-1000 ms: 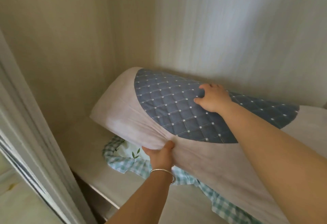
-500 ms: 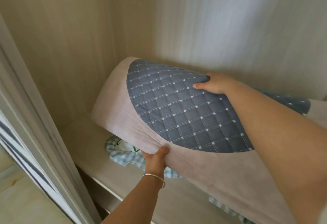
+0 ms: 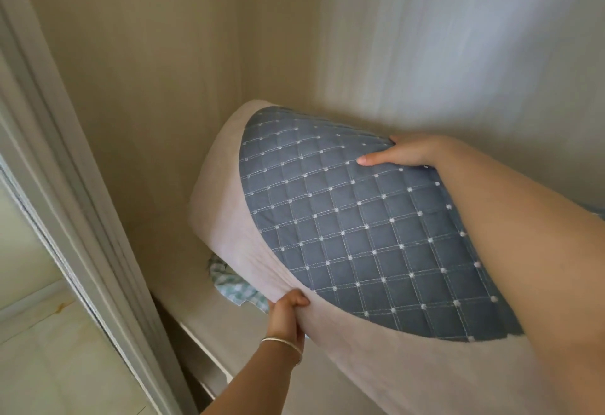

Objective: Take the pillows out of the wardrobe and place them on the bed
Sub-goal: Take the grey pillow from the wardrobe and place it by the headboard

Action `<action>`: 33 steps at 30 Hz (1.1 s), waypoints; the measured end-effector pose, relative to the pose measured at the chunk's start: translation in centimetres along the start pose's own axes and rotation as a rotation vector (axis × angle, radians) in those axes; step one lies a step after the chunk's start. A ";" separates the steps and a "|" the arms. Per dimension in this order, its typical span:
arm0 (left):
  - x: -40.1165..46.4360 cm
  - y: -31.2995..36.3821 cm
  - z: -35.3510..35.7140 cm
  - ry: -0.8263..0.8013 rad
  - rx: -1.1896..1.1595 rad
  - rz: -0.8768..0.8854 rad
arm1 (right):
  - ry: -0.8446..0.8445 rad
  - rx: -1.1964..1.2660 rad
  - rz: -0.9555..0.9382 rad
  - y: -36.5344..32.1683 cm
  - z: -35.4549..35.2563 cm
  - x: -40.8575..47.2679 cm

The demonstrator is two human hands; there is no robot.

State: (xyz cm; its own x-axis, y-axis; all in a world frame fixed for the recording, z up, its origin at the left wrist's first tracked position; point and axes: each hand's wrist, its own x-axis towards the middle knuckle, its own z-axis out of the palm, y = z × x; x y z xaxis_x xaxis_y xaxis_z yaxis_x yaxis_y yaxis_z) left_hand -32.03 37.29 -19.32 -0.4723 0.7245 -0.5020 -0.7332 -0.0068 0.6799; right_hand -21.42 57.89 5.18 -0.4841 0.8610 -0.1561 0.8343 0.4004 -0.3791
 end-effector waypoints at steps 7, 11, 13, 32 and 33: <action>-1.9 1.0 0.3 0.088 -0.083 -0.039 | 0.116 0.089 0.004 -0.3 0.6 -0.1; -3.2 2.3 -0.6 0.119 -0.148 0.029 | 0.167 0.163 -0.025 -1.0 0.4 -2.1; -4.0 3.4 -1.1 0.083 -0.183 0.044 | 0.178 0.194 -0.025 -1.3 -0.3 -3.5; -20.1 18.5 -1.2 -0.330 0.185 0.515 | 0.463 0.795 -0.153 2.1 -1.9 -19.4; -20.5 18.7 -1.2 -0.346 0.206 0.545 | 0.453 0.817 -0.157 2.2 -1.6 -19.7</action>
State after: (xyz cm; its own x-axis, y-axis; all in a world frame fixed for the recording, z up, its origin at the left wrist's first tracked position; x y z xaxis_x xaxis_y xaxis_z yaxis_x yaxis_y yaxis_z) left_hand -36.67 21.46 3.04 -0.5392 0.8338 0.1184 -0.3101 -0.3273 0.8926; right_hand -9.64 42.31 8.91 -0.2840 0.9243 0.2549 0.2422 0.3264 -0.9137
